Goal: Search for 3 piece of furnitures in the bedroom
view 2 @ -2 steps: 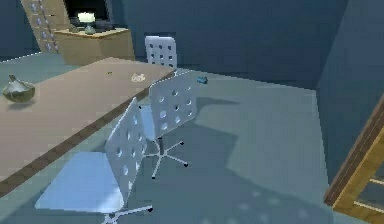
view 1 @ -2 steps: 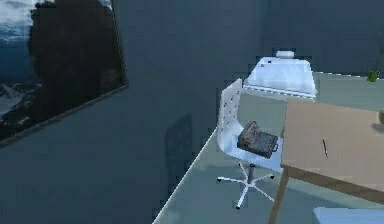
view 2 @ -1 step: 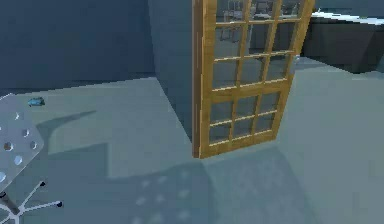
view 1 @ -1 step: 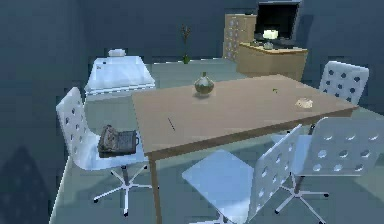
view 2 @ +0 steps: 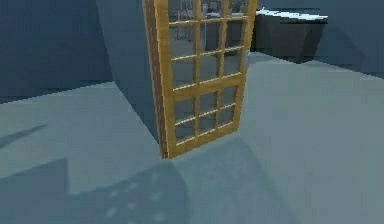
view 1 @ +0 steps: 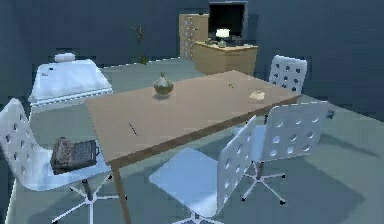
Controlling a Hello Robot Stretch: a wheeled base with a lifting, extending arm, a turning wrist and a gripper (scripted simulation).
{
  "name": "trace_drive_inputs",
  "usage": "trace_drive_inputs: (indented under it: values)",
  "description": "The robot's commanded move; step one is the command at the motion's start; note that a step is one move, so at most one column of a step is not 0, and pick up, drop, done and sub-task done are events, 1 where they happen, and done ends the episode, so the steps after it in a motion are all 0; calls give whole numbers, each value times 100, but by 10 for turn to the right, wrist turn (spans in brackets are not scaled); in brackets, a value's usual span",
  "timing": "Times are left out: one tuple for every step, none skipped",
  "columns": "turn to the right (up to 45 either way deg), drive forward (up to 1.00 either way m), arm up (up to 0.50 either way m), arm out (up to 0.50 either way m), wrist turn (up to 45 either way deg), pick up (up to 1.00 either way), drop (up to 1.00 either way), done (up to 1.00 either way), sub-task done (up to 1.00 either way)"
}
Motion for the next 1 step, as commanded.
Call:
trace_drive_inputs:
  values:
    - [0,0,0,0,0,0,0,0,100]
